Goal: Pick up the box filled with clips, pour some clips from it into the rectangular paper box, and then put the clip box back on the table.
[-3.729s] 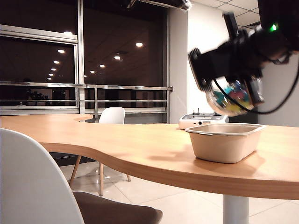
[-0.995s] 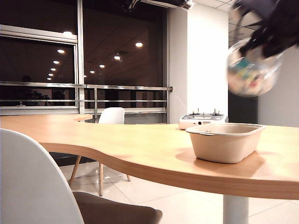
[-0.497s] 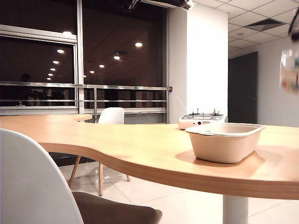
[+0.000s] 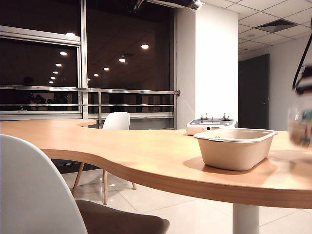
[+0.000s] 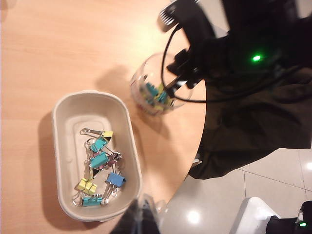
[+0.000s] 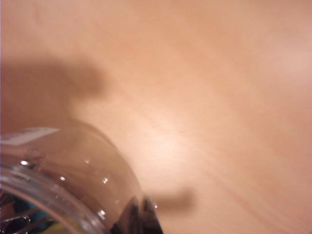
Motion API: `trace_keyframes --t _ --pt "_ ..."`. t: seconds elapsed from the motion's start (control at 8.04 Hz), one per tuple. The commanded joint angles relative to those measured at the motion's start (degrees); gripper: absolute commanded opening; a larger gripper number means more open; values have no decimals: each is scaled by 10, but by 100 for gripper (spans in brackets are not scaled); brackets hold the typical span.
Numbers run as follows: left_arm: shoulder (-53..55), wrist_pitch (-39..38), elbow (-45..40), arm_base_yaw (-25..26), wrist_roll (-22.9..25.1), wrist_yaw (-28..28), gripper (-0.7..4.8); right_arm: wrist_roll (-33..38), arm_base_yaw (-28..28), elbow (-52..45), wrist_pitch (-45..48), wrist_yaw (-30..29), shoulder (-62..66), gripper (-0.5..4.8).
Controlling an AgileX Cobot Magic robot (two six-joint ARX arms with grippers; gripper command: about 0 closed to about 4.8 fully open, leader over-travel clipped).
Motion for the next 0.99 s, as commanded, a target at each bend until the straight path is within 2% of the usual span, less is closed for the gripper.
trace_keyframes --t 0.12,0.25,0.62,0.87,0.99 --pt "-3 2 1 0 -2 3 -6 10 0 3 2 -45 36 31" --pt "-3 3 1 0 -2 2 -6 9 0 3 10 -45 36 121" --pt "-4 3 1 0 -2 1 -6 10 0 7 6 -42 36 122" --pt "-4 -1 1 0 -2 1 -6 9 0 28 -20 -43 35 154" --pt "-5 -2 1 0 -2 1 -6 9 0 44 -33 -43 34 154"
